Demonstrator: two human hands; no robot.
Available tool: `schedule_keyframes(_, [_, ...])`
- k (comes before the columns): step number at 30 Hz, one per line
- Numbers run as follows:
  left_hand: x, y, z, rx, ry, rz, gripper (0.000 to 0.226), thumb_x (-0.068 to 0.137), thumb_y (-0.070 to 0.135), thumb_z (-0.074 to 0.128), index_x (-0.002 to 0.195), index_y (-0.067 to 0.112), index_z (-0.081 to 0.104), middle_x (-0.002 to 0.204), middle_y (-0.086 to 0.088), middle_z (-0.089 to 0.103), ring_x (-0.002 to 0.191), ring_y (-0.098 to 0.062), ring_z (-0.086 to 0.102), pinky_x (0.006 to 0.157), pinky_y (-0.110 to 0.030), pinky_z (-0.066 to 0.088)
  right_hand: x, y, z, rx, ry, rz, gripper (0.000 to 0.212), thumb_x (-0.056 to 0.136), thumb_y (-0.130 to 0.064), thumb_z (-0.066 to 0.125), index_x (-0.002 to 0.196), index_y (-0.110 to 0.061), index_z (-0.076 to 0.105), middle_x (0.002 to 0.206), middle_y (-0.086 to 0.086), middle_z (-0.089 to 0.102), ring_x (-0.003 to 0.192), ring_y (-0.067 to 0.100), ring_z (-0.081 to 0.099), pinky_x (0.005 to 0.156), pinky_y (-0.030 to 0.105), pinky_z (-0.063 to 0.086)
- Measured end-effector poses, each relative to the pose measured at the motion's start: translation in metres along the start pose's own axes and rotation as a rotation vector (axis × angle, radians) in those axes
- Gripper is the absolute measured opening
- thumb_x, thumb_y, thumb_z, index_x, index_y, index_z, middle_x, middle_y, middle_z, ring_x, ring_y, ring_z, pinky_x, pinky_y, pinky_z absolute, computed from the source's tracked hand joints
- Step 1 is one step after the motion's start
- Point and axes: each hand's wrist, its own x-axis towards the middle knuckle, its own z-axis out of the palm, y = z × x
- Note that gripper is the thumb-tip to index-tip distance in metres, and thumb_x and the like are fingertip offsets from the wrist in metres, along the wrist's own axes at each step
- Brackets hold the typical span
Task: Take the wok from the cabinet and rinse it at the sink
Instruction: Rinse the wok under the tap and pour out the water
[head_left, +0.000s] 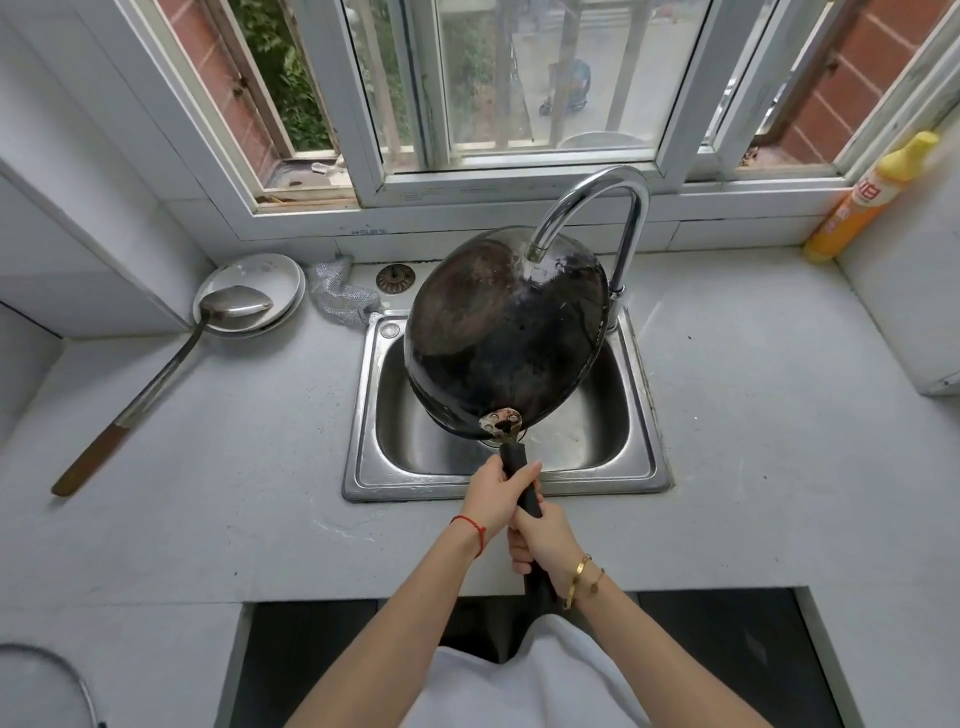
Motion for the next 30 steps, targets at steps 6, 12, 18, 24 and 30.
schedule_keyframes(6, [0.002,0.005,0.000,-0.003,0.007,-0.009,0.030,0.090,0.033,0.066,0.106,0.009,0.056,0.091,-0.009,0.071,0.079,-0.018,0.072,0.084,-0.038,0.060,0.003,-0.003,0.001,0.001,0.010,0.005,0.033,0.097,-0.025,0.053,0.068,-0.011,0.044,0.049,0.002,0.035,0.038,0.013,0.034,0.038,0.020,0.033])
schedule_keyframes(12, [0.001,0.008,-0.002,0.022,0.008,-0.006,0.034,0.090,0.035,0.064,0.111,0.009,0.055,0.096,-0.009,0.072,0.080,-0.016,0.072,0.081,-0.032,0.060,0.004,-0.004,0.002,0.015,0.005,-0.004,0.029,0.098,-0.022,0.051,0.072,-0.010,0.046,0.050,0.002,0.036,0.038,0.013,0.034,0.038,0.021,0.034])
schedule_keyframes(18, [-0.001,0.007,-0.006,0.014,0.024,-0.007,0.034,0.091,0.034,0.064,0.111,0.008,0.055,0.097,-0.011,0.072,0.084,-0.020,0.073,0.084,-0.036,0.059,0.003,-0.003,0.008,0.014,0.026,-0.010,0.027,0.098,-0.022,0.052,0.074,-0.009,0.047,0.050,0.002,0.037,0.038,0.013,0.035,0.038,0.021,0.035])
schedule_keyframes(24, [-0.008,0.003,-0.011,-0.017,0.011,0.009,0.028,0.092,0.031,0.063,0.107,0.009,0.057,0.088,-0.008,0.070,0.083,-0.021,0.071,0.086,-0.039,0.059,0.001,0.003,0.013,0.015,0.016,-0.005,0.027,0.097,-0.021,0.053,0.073,-0.009,0.047,0.051,0.003,0.037,0.039,0.013,0.036,0.039,0.022,0.035])
schedule_keyframes(30, [-0.014,-0.005,-0.013,0.007,0.026,-0.002,0.030,0.091,0.036,0.064,0.107,0.011,0.057,0.090,-0.006,0.071,0.086,-0.021,0.072,0.087,-0.040,0.058,-0.004,0.010,0.016,0.042,-0.005,-0.002,0.028,0.097,-0.019,0.053,0.072,-0.009,0.045,0.049,0.002,0.036,0.038,0.013,0.034,0.038,0.021,0.034])
